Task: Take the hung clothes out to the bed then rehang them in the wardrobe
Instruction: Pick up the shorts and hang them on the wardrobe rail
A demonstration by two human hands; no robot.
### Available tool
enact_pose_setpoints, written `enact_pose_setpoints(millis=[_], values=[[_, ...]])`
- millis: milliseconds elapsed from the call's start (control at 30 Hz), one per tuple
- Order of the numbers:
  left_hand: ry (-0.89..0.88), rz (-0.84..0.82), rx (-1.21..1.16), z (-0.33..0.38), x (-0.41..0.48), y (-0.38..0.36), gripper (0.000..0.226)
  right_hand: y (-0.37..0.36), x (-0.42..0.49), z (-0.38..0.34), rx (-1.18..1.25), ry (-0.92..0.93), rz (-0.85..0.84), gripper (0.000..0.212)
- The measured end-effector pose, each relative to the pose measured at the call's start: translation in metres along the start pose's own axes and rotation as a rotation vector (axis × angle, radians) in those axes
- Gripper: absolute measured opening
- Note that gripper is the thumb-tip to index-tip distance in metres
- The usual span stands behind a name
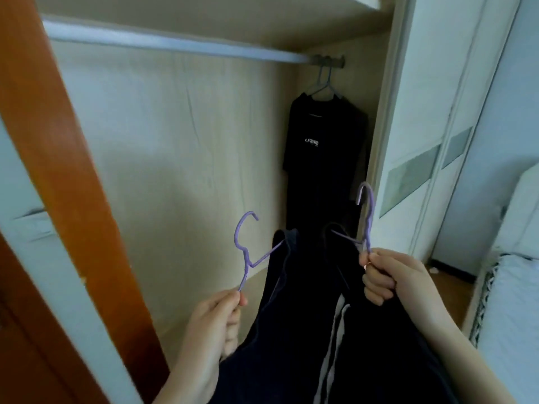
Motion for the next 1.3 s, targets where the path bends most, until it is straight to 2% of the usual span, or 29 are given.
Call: enact_pose_setpoints(millis=[133, 333, 533, 633, 733, 867, 1033, 1300], values=[[-0.022, 0.019, -0.115, 0.043, 0.059, -0.044, 0.029, 0.005, 0.095, 0.001, 0.051, 0.039, -0.079, 0.028], [-0.044, 0.128, -0.271, 0.113, 0.140, -0.115, 0.028, -0.003, 0.242, -0.010, 0.093, 0.027, -0.251, 0.028], [-0.241, 0.201, -0.351, 0.201, 0.178, -0.152, 0.029, -0.036, 0.354, -0.038, 0.165, -0.027, -0.424, 0.029], [-0.374, 0.251, -0.319, 0.248, 0.179, -0.157, 0.028, -0.071, 0.396, -0.053, 0.206, -0.074, -0.519, 0.029], [-0.495, 0.348, -0.203, 0.294, 0.178, -0.157, 0.027, -0.109, 0.425, -0.074, 0.229, -0.108, -0.626, 0.022], [-0.524, 0.409, -0.197, 0.347, 0.188, -0.147, 0.029, -0.156, 0.458, -0.098, 0.236, -0.073, -0.720, 0.036], [-0.521, 0.414, -0.310, 0.386, 0.207, -0.135, 0.032, -0.209, 0.486, -0.098, 0.214, -0.086, -0.717, 0.032], [-0.511, 0.479, -0.411, 0.402, 0.236, -0.097, 0.035, -0.242, 0.509, -0.068, 0.156, -0.097, -0.702, 0.031]])
Point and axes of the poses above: each hand's wrist, its own x-axis towards the middle knuckle, its own y-axis out of the back of the hand, z = x × y, the point moved 4 cm from there along x, towards the middle knuckle, and after that the axes turned 11 degrees about y, right-handed, at the moved point
